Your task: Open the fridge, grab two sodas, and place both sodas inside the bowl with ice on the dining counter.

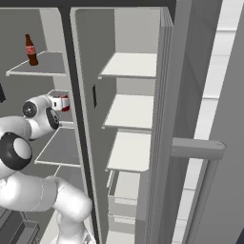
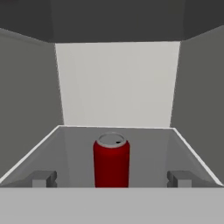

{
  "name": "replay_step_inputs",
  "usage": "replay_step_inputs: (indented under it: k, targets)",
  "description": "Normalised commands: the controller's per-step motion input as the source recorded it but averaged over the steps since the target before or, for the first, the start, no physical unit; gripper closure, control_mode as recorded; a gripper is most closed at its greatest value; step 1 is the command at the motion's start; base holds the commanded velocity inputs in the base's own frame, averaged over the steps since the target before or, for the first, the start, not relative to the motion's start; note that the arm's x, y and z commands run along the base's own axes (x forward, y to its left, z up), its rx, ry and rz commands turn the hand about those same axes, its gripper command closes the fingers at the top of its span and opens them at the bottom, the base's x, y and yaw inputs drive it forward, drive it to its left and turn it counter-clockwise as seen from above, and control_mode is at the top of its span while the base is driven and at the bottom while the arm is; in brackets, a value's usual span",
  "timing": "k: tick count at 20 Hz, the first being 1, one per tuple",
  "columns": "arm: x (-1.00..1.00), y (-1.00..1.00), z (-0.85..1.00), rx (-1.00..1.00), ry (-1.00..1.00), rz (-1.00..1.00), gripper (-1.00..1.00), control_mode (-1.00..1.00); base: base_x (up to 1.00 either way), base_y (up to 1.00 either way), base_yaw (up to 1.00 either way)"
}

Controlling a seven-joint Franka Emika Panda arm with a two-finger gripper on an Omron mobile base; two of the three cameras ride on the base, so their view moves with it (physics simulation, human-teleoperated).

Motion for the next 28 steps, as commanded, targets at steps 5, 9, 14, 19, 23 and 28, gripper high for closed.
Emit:
replay_step_inputs:
  k: [5,9,14,19,23,28]
  targets:
    - [0.19,0.04,-0.05,0.0,0.01,0.0,-1.0,-1.0,0.0,0.0,0.0]
    - [0.15,0.0,-0.09,0.0,0.0,0.0,-1.0,-1.0,0.0,0.0,0.0]
    - [0.15,0.0,-0.13,0.0,0.01,0.0,-1.0,-1.0,0.0,0.0,0.0]
    - [0.13,0.0,-0.09,0.0,0.01,0.0,-1.0,-1.0,0.0,0.0,0.0]
    - [0.17,0.0,-0.02,0.0,0.0,0.0,-1.0,-1.0,0.0,0.0,0.0]
    - [0.2,0.0,-0.01,0.0,0.0,0.0,-1.0,-1.0,0.0,0.0,0.0]
